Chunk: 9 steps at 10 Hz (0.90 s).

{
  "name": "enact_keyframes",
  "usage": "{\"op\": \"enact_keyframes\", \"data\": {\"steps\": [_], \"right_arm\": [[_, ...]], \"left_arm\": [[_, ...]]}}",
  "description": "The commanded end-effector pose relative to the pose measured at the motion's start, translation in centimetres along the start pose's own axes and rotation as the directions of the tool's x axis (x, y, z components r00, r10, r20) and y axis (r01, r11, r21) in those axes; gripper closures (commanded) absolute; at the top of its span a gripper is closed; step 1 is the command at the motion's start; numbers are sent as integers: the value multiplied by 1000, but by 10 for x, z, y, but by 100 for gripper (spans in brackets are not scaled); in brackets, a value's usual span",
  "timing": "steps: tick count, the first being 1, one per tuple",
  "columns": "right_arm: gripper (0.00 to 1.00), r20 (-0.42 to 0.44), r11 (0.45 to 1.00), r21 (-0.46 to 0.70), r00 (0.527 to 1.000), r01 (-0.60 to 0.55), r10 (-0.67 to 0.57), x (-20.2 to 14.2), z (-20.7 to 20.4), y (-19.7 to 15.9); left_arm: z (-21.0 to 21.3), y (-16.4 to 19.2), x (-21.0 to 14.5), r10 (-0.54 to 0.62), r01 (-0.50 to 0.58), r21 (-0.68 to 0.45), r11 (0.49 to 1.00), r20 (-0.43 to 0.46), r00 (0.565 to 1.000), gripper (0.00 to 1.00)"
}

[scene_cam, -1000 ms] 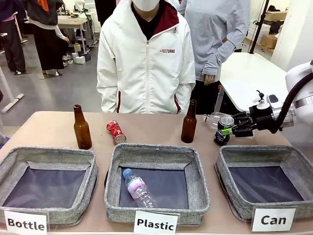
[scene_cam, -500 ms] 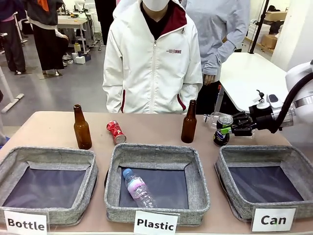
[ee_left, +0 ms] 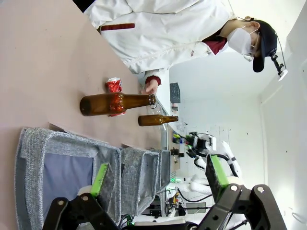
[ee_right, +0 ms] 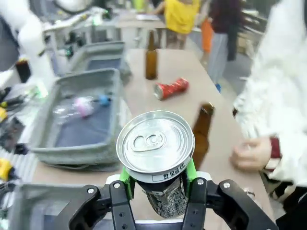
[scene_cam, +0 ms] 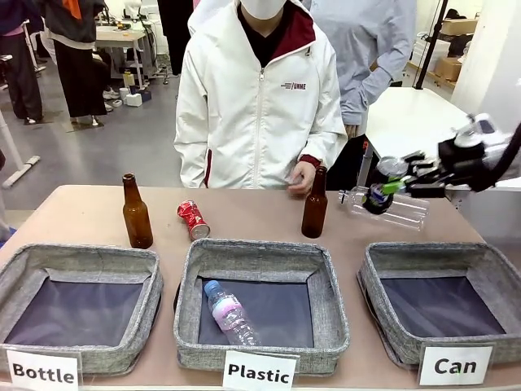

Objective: Sort the can waste into the basket.
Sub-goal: Pick up the can waste from the table and place it in the right Fabric basket.

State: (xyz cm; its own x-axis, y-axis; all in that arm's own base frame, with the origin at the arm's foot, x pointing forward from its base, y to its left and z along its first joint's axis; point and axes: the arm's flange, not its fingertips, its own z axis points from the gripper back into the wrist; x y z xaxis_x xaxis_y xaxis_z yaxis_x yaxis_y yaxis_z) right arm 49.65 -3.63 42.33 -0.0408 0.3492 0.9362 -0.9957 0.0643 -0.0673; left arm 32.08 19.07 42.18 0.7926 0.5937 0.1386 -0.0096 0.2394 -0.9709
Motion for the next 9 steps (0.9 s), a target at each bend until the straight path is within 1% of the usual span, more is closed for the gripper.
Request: {"op": "enact_keyframes", "data": {"steps": [1, 2, 3, 4, 5, 6, 8, 9], "right_arm": [[100, -60, 987, 150, 996, -56, 66, 44, 40, 54], [100, -150, 971, 229, 983, -72, 108, 62, 56, 81], [100, -242, 958, 283, 963, -50, 122, 74, 67, 107], [100, -370, 964, 265, 924, 7, 95, 79, 73, 128], [100, -473, 971, 232, 880, 66, 53, 78, 72, 140], [100, -578, 976, 174, 816, 134, -8, 72, 66, 146], [100, -702, 981, 28, 702, 191, -116, 64, 55, 148], [100, -737, 978, -27, 657, 205, -158, 62, 53, 148]], "left_arm": [[1, 0, -1, -19, 19, -10, 1000, -4, 1000, 0], [1, 0, -1, -19, 19, -10, 1000, -4, 1000, 0], [1, 0, -1, -19, 19, -10, 1000, -4, 1000, 0], [1, 0, -1, -19, 19, -10, 1000, -4, 1000, 0], [1, 0, -1, -19, 19, -10, 1000, -4, 1000, 0], [1, 0, -1, -19, 19, -10, 1000, -4, 1000, 0], [1, 0, -1, -19, 19, -10, 1000, -4, 1000, 0], [1, 0, -1, -19, 19, -10, 1000, -4, 1000, 0]]}}
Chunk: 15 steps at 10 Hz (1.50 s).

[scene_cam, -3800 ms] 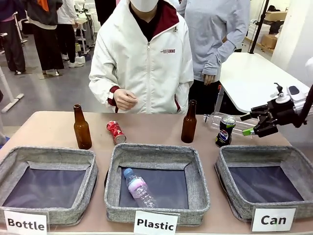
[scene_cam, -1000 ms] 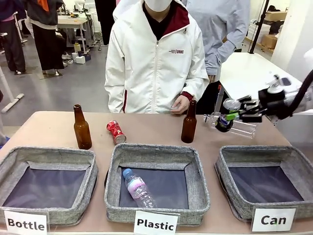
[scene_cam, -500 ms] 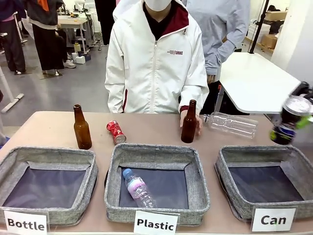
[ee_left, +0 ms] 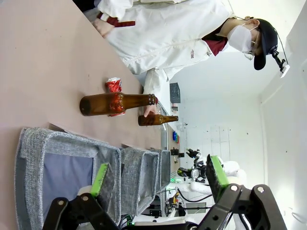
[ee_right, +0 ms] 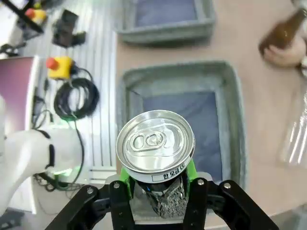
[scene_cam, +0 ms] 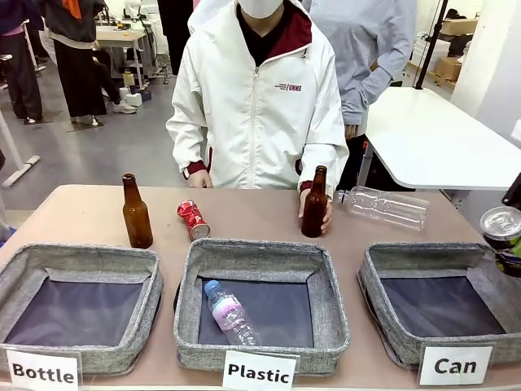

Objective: Sort the can waste into the basket.
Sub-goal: Pick up the can waste from the table and place it in the right Fabric basket.

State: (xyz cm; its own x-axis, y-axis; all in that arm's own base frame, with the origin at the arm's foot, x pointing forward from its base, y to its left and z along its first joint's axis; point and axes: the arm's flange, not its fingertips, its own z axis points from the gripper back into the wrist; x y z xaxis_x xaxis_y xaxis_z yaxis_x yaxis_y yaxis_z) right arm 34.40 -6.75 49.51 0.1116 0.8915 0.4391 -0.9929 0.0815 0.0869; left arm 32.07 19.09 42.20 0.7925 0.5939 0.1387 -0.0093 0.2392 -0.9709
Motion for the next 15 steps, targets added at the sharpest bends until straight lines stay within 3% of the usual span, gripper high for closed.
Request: {"op": "enact_keyframes", "data": {"steps": [1, 4, 5, 6, 11, 14, 15], "right_arm": [[100, -85, 995, -2, 991, 99, -99, 9, -11, 0], [100, -115, 995, 15, 988, 102, -100, 9, -16, -8], [42, -118, 994, 35, 988, 101, -97, 9, -19, -8], [0, -118, 994, 44, 988, 100, -94, 9, -21, -8], [0, -58, 994, 49, 994, 95, -92, 6, -26, -12], [0, 140, 993, 89, 986, 79, -91, -2, -24, -22], [0, 308, 986, 70, 937, 151, -165, 3, -26, -29]], "left_arm": [[1, 0, -1, -19, 19, -10, 1000, -4, 1000, 0], [1, 0, -1, -19, 19, -10, 1000, -4, 1000, 0], [1, 0, -1, -19, 19, -10, 1000, -4, 1000, 0], [1, 0, -1, -19, 19, -10, 1000, -4, 1000, 0], [1, 0, -1, -19, 19, -10, 1000, -4, 1000, 0], [1, 0, -1, -19, 19, -10, 1000, -4, 1000, 0], [1, 0, -1, -19, 19, -10, 1000, -4, 1000, 0]]}}
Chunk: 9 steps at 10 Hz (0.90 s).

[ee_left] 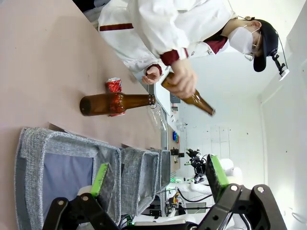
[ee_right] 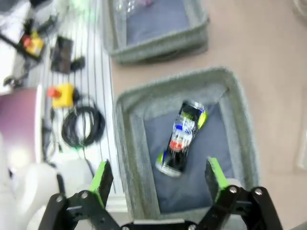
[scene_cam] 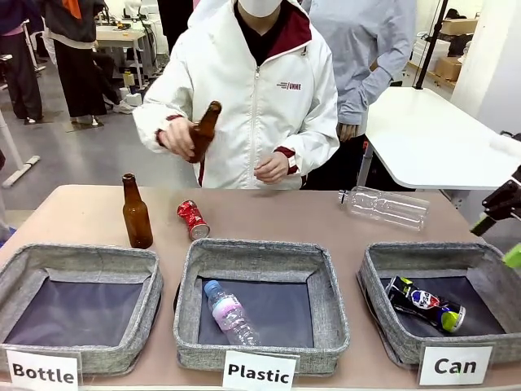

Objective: Sort the can waste into the basket.
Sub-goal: Pick up the can waste from the table and place it in the right Fabric basket.

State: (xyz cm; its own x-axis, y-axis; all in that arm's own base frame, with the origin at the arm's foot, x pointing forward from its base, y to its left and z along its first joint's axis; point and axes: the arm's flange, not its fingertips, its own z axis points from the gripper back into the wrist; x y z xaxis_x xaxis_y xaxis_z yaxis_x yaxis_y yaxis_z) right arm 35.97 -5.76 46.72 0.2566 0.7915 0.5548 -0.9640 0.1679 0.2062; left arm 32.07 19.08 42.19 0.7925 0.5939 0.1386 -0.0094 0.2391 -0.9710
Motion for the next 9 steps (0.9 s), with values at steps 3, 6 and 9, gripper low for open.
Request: {"op": "enact_keyframes", "data": {"steps": [3, 6, 9], "right_arm": [[0, 498, 977, 194, 849, 88, -175, 11, -3, -19], [0, 512, 902, 367, 760, 227, -400, 7, -10, -26], [0, 538, 770, 573, 580, 280, -612, -3, -14, -29]], "left_arm": [[59, -68, -14, -56, 50, -106, 993, -51, 997, 0], [143, -119, -7, -82, 72, -292, 954, -22, 996, 0], [191, -122, 10, -53, 65, -359, 931, 44, 998, 0]]}}
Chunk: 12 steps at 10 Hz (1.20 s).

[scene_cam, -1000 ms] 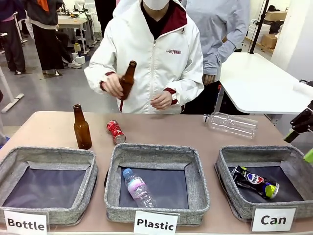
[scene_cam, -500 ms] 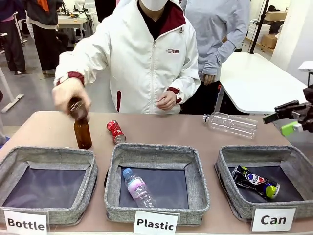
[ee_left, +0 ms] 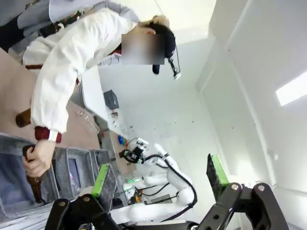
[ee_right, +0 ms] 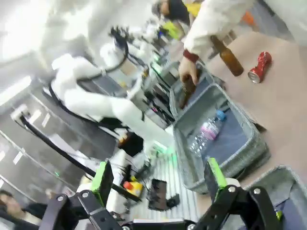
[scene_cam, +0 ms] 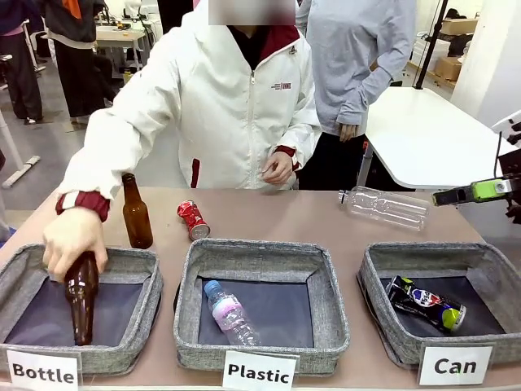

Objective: Sort the can waste into the basket.
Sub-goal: Pick up the can waste from the table and place it in the right Fabric basket.

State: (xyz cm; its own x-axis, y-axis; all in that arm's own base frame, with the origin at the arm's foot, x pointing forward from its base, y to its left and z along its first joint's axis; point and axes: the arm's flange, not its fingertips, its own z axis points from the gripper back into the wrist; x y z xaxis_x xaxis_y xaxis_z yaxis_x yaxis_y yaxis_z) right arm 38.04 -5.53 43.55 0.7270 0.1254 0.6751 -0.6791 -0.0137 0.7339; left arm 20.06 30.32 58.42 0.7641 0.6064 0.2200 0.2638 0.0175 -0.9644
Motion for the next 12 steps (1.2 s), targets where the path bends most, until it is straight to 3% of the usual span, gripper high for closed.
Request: {"op": "enact_keyframes", "data": {"steps": [1, 2, 3, 6, 10, 12], "right_arm": [[0, 96, 995, -48, 992, 82, -77, 11, 8, 6], [0, 100, 993, -78, 992, 87, -79, 12, 10, 3], [0, 42, 999, -5, 998, 43, -43, 1, 7, -1], [0, 42, 999, -5, 998, 43, -43, 1, 7, -1], [0, 42, 999, -5, 998, 43, -43, 1, 7, -1], [0, 42, 999, -5, 998, 43, -43, 1, 7, -1]], "left_arm": [[5, 13, 20, 45, -44, -51, 998, 10, 999, 0], [5, 17, 22, 52, -51, -55, 997, 19, 998, 0], [1, 20, 21, 58, -57, -52, 997, 17, 998, 0], [-15, 23, 15, 36, -37, -26, 999, -30, 999, 0], [-110, 67, -31, 17, -14, 18, 1000, -227, 974, 0], [-156, 104, -57, 87, -72, 56, 996, -332, 939, 0]]}}
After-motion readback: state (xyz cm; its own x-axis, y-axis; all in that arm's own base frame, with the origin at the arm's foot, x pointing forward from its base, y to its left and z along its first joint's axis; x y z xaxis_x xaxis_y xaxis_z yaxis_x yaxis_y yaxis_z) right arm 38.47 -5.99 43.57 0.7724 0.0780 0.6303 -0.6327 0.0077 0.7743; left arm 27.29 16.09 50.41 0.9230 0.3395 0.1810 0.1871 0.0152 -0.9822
